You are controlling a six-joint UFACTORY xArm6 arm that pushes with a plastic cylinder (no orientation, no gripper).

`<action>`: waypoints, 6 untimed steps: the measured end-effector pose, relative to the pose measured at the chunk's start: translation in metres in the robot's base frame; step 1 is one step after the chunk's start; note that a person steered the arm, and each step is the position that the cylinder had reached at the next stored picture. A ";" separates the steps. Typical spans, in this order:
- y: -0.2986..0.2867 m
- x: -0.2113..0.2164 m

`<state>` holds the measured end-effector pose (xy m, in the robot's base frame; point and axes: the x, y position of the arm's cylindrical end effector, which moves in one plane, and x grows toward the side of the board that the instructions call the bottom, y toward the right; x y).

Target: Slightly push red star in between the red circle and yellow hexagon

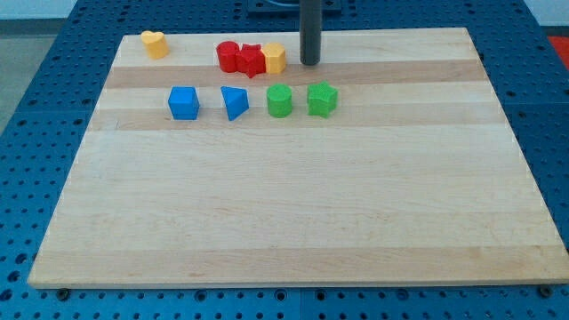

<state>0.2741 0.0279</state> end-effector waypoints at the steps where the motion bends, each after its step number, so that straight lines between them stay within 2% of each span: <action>1: -0.023 0.041; 2: -0.065 0.060; 3: -0.097 0.060; 6: -0.099 0.038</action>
